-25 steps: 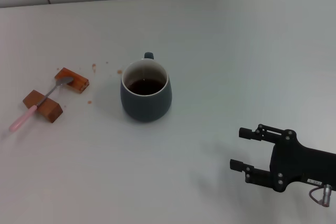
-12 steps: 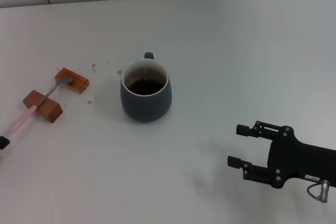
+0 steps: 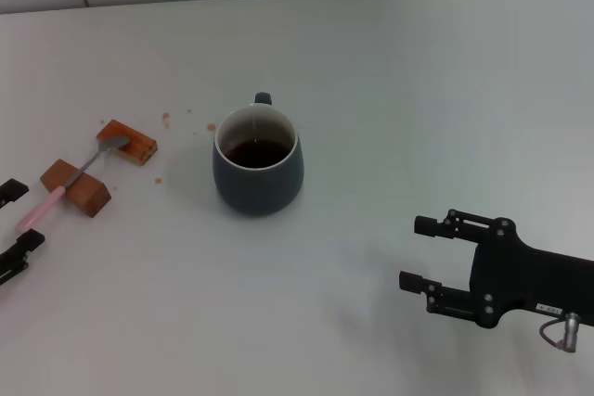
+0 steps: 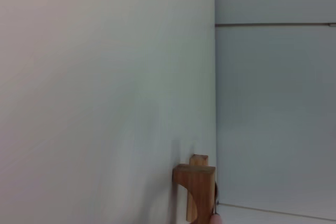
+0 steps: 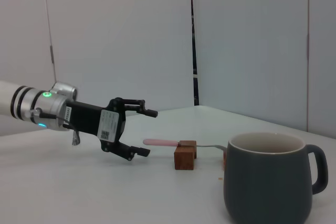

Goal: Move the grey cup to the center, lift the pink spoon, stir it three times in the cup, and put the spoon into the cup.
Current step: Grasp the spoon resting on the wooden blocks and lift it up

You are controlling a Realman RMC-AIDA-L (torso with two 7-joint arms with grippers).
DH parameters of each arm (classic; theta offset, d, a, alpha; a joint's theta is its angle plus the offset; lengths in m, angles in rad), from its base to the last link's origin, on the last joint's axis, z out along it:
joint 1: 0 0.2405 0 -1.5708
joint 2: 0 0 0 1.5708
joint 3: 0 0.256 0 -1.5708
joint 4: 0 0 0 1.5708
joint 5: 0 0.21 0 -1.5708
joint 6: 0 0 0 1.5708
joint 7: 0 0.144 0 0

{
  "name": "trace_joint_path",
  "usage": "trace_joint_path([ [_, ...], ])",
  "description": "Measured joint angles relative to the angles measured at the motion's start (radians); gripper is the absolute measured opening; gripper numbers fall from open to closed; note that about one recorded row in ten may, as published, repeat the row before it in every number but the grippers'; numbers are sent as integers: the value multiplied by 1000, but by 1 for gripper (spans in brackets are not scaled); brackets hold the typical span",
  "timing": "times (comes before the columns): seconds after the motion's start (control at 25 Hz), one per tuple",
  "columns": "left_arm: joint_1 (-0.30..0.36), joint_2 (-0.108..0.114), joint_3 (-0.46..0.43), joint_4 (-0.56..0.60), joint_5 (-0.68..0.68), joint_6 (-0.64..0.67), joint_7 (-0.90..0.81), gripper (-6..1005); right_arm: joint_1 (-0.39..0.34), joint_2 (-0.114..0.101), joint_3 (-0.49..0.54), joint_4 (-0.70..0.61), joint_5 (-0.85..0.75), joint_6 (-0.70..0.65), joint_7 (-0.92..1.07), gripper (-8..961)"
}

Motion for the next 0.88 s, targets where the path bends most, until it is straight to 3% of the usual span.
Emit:
trace_joint_path([
  [0.88, -60, -4, 2, -60, -6, -90, 5, 842, 27, 0, 1, 0, 6, 13, 19, 708],
])
